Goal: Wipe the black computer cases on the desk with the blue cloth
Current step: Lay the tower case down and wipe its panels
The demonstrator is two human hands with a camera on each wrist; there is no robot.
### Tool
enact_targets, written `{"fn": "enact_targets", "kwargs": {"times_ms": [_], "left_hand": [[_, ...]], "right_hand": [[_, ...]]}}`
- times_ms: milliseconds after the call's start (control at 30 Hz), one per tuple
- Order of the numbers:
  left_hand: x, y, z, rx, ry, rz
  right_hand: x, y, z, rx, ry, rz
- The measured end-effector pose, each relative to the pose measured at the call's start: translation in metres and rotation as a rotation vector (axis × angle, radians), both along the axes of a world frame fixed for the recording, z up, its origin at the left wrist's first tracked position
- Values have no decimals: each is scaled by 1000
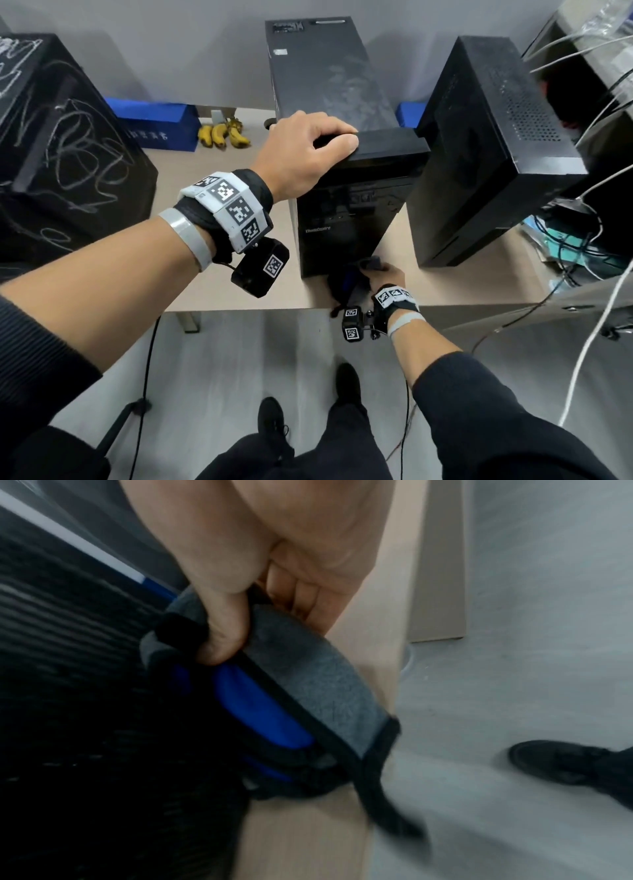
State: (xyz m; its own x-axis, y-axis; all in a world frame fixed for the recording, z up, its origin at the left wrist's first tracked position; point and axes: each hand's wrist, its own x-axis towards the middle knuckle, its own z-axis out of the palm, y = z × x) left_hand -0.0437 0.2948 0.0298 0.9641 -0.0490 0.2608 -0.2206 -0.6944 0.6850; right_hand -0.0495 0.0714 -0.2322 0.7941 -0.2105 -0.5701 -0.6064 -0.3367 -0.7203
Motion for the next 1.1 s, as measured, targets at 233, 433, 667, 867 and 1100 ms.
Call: {"fn": "enact_targets", "kwargs": {"times_ms": [233, 433, 667, 867, 1100], "left_hand": [[-4, -2, 7, 7, -19, -12], [-2, -1, 3, 3, -22, 19], [-3, -2, 7, 12, -17, 24], [-4, -5, 9, 5, -7, 38], [-4, -4, 9, 13, -14, 15]], "right_hand": [[8, -5, 52, 171, -328, -36], [6, -2, 20, -34, -130, 14], [4, 8, 43, 32, -110, 1], [1, 17, 48, 108, -187, -48], [-6, 17, 38, 96, -74, 6]]}}
